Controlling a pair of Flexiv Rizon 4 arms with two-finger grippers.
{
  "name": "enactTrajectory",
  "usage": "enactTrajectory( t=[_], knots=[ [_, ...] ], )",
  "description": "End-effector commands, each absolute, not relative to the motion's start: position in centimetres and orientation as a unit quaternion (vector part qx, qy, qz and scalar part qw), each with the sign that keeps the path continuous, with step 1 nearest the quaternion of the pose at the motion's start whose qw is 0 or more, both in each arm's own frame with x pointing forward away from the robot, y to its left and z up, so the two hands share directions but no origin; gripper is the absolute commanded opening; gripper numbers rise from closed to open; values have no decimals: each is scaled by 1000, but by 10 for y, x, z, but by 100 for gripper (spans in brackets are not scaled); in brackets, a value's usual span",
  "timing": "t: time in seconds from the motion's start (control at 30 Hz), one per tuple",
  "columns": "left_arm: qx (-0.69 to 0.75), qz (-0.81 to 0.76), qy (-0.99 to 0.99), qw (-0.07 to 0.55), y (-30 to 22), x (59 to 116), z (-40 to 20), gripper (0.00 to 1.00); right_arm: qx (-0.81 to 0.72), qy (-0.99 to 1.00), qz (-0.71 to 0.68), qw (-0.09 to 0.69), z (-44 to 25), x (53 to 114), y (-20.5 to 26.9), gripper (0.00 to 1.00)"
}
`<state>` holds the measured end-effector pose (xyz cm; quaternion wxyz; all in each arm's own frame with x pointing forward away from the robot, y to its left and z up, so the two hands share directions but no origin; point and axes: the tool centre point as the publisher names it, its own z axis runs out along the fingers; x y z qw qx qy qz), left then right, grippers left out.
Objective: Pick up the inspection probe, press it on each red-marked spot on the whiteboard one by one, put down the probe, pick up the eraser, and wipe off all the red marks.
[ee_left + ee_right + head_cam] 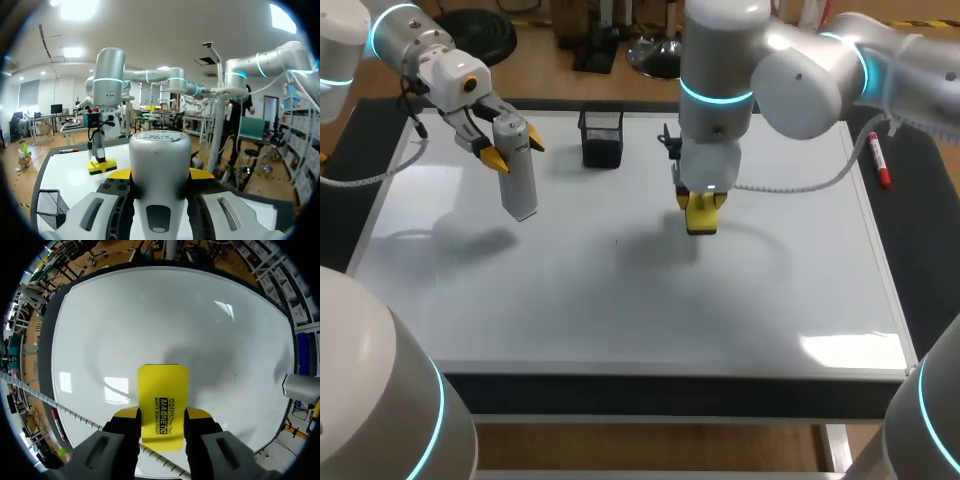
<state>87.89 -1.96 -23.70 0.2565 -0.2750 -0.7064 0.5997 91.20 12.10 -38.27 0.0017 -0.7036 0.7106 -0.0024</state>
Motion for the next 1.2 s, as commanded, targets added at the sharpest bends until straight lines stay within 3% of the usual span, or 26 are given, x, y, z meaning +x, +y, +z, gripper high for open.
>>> enactTrajectory(
  t=[0.03,0.67,1.2],
  knots=[
    [-276,599,-706,257,-19,880,-236,0,-710,704,-6,-15,-386,942,125,0],
    [-276,599,-706,257,-19,880,-236,0,-693,721,-12,-13,-390,1050,135,0],
    [-276,599,-706,257,-19,880,-236,0,-683,730,-3,-16,-401,1082,146,0]
  ],
)
